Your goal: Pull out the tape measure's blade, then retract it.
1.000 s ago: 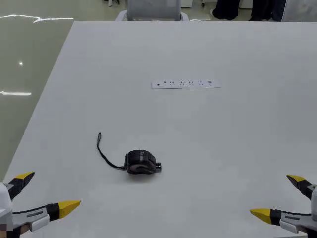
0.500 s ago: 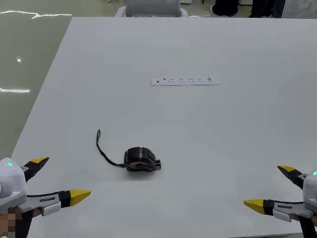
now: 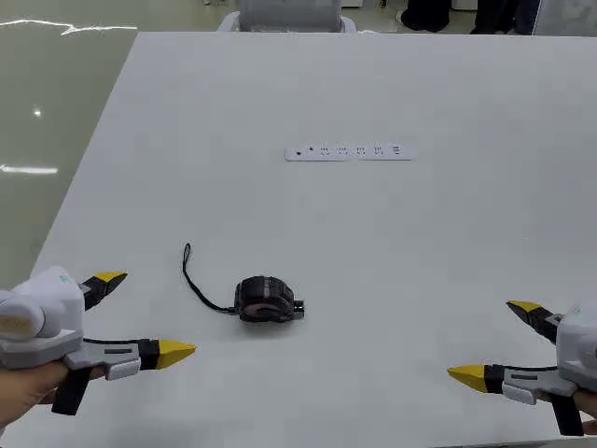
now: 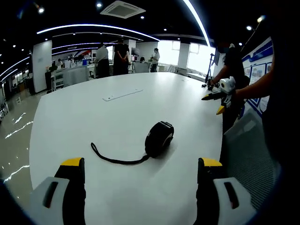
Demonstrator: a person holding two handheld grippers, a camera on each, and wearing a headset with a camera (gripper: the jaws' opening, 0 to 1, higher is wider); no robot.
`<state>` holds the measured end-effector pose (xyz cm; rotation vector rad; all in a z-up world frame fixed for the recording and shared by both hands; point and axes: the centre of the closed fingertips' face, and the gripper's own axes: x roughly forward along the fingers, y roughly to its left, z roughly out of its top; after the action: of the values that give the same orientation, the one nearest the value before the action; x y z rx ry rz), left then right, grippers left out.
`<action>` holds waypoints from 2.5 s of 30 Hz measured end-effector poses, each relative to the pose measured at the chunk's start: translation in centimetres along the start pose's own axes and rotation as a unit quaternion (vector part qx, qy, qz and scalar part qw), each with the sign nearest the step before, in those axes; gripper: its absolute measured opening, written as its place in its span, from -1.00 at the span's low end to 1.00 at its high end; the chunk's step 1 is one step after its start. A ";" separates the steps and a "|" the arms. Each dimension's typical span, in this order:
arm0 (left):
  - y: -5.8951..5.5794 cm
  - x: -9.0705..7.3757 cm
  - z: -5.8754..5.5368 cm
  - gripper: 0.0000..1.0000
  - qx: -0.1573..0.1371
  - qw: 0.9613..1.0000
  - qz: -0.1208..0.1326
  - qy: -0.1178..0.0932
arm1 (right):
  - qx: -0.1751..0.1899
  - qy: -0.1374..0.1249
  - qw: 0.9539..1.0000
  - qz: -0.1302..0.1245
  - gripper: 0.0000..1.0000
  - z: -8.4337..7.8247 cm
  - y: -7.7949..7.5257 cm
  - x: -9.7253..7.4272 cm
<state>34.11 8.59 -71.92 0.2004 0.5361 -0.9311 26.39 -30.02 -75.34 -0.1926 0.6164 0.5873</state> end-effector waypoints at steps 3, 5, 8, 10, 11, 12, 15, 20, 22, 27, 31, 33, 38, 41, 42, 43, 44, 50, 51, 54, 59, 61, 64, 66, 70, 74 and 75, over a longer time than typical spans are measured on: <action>-0.2 1.3 1.3 0.98 0.018 1.000 -0.018 0.002 | -0.008 -0.002 1.000 0.008 0.94 0.8 0.1 0.6; -0.3 2.0 2.0 0.98 0.027 0.999 -0.026 0.003 | -0.011 -0.004 1.000 0.014 0.94 1.2 0.2 0.9; -0.5 3.0 2.9 0.98 0.040 0.998 -0.041 0.007 | -0.018 -0.005 1.000 0.021 0.93 1.8 0.3 1.5; -0.7 3.8 3.3 0.98 0.050 0.997 -0.053 0.012 | -0.020 -0.007 0.999 0.028 0.93 2.1 0.6 1.9; -0.8 4.0 3.4 0.98 0.054 0.997 -0.057 0.015 | -0.021 -0.007 0.999 0.032 0.92 2.2 0.6 2.0; -1.0 4.4 3.4 0.97 0.061 0.996 -0.065 0.021 | -0.023 -0.007 0.999 0.037 0.92 2.3 0.6 2.3; -1.5 5.2 3.4 0.94 0.084 0.992 -0.085 0.036 | -0.031 -0.005 0.998 0.048 0.90 2.2 0.7 3.0; -2.4 6.6 4.0 0.89 0.113 0.986 -0.114 0.053 | -0.041 -0.006 0.997 0.066 0.88 3.1 1.4 3.8; -2.7 7.2 4.3 0.87 0.126 0.982 -0.126 0.061 | -0.047 -0.006 0.996 0.073 0.87 3.4 1.6 4.2; -3.2 8.4 4.4 0.83 0.144 0.976 -0.143 0.075 | -0.054 -0.008 0.995 0.085 0.84 4.2 1.9 5.3; -3.7 9.1 4.5 0.82 0.151 0.973 -0.155 0.084 | -0.065 -0.010 0.993 0.099 0.84 5.1 2.8 6.2; -3.9 9.4 4.6 0.82 0.155 0.971 -0.159 0.088 | -0.071 -0.013 0.992 0.104 0.83 5.6 3.1 6.5; -4.1 9.9 4.6 0.81 0.163 0.967 -0.170 0.097 | -0.083 -0.011 0.990 0.117 0.81 6.2 3.7 7.5; -4.1 10.3 4.2 0.79 0.173 0.963 -0.176 0.109 | -0.096 -0.008 0.987 0.127 0.80 6.6 4.2 8.1; -4.2 10.4 4.2 0.77 0.175 0.962 -0.179 0.110 | -0.098 -0.007 0.987 0.129 0.79 6.7 4.4 8.3; -4.2 10.4 4.0 0.74 0.176 0.961 -0.182 0.114 | -0.100 -0.007 0.986 0.132 0.78 6.8 4.6 8.5; -4.3 10.5 3.9 0.72 0.182 0.958 -0.186 0.119 | -0.106 -0.005 0.985 0.136 0.77 6.9 4.9 8.8; -4.7 11.3 3.6 0.64 0.198 0.950 -0.196 0.138 | -0.131 0.005 0.979 0.158 0.72 7.5 6.0 10.4; -4.8 11.5 3.6 0.64 0.200 0.949 -0.199 0.141 | -0.135 0.007 0.978 0.162 0.71 7.6 6.2 10.7; -5.1 11.7 3.4 0.60 0.206 0.945 -0.205 0.148 | -0.144 0.012 0.975 0.171 0.69 7.8 6.7 11.4; -5.4 12.2 3.1 0.55 0.215 0.941 -0.211 0.157 | -0.157 0.015 0.970 0.186 0.66 8.2 7.6 12.5; -5.6 12.4 2.8 0.52 0.220 0.938 -0.214 0.163 | -0.163 0.017 0.968 0.191 0.64 8.4 7.9 13.0; -5.6 12.7 2.4 0.44 0.225 0.934 -0.220 0.172 | -0.171 0.021 0.965 0.200 0.59 8.5 8.4 13.8; -5.7 12.8 2.2 0.41 0.230 0.931 -0.221 0.177 | -0.177 0.023 0.962 0.205 0.57 8.6 8.8 14.3; -5.7 13.0 2.0 0.36 0.232 0.929 -0.225 0.183 | -0.185 0.028 0.959 0.212 0.53 8.5 9.2 15.1; -5.7 13.2 1.8 0.34 0.234 0.926 -0.227 0.190 | -0.191 0.037 0.956 0.219 0.49 8.2 9.6 15.9; -5.6 13.3 1.8 0.33 0.234 0.925 -0.228 0.193 | -0.193 0.038 0.955 0.221 0.47 8.1 9.8 16.0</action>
<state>36.56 -4.80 -76.95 0.7262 0.7330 -1.4859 35.32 -11.89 -78.29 -0.4528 0.6185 1.1398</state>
